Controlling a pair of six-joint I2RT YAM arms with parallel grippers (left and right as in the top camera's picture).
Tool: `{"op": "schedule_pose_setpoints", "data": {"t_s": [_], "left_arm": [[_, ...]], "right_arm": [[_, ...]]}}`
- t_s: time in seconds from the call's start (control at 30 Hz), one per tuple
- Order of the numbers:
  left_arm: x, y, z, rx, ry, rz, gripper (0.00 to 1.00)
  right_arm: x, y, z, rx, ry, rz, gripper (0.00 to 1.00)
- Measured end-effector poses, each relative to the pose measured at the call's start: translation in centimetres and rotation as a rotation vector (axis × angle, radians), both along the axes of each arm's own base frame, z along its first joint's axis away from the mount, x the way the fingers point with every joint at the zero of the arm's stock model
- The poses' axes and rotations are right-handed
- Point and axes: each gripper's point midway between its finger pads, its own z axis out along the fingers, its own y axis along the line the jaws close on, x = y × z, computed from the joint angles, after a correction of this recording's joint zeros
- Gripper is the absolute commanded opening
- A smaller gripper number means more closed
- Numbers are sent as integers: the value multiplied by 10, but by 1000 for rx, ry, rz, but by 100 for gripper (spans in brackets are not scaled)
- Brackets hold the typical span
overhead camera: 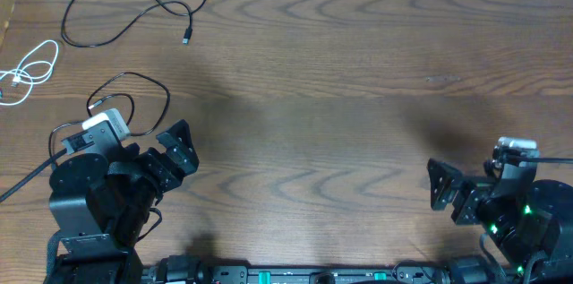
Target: Untangle cables
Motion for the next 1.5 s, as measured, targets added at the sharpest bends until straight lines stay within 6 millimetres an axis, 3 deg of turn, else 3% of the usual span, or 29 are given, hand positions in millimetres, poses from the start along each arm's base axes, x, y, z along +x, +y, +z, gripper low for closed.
{"op": "schedule_pose_setpoints", "data": {"t_s": [0.3, 1.0, 1.3, 1.5], "left_arm": [[0, 0, 0, 0, 1, 0, 98], [0, 0, 0, 0, 1, 0, 98], [0, 0, 0, 0, 1, 0, 98], [0, 0, 0, 0, 1, 0, 98]], "right_arm": [[-33, -5, -38, -31, 204, -2, 99], [-39, -6, -43, -36, 234, -2, 99], [-36, -11, -41, -48, 220, -25, 99], [1, -22, -18, -83, -23, -71, 99]]}}
